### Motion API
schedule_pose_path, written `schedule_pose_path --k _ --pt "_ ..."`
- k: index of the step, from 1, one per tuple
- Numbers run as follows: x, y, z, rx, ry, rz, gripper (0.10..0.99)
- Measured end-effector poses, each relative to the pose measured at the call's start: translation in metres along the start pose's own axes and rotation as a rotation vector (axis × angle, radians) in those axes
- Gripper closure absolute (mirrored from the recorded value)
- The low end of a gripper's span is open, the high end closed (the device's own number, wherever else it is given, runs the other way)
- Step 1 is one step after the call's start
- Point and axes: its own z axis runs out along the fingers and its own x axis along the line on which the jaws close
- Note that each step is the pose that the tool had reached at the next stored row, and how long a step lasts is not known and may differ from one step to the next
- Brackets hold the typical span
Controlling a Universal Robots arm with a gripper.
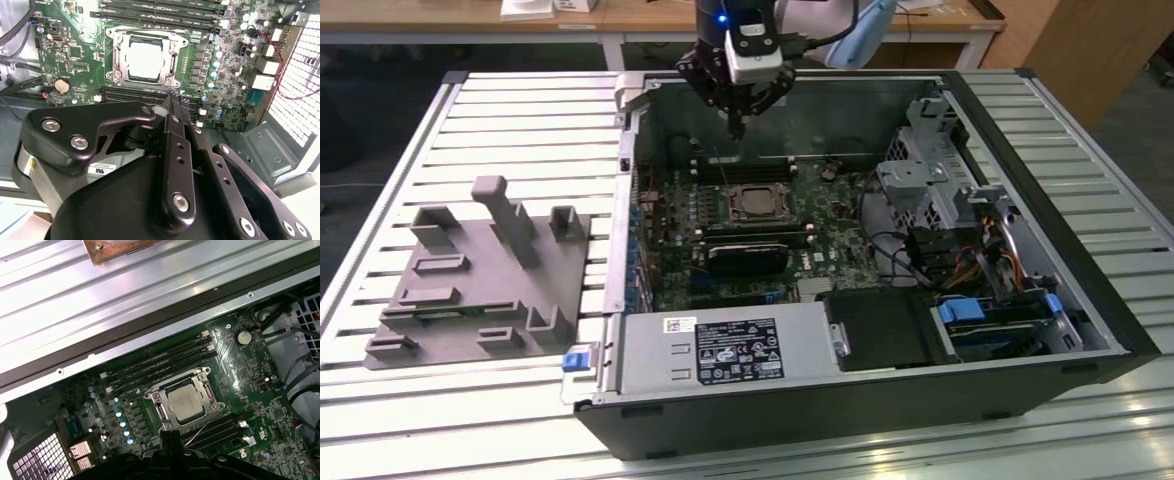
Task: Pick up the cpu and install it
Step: 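Install the first cpu locking lever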
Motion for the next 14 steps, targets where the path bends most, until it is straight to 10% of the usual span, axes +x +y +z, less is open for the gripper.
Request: schedule_pose_path --k 14 --pt "0.0049 -0.0021 0.0009 0.000 0.0000 0.000 0.980"
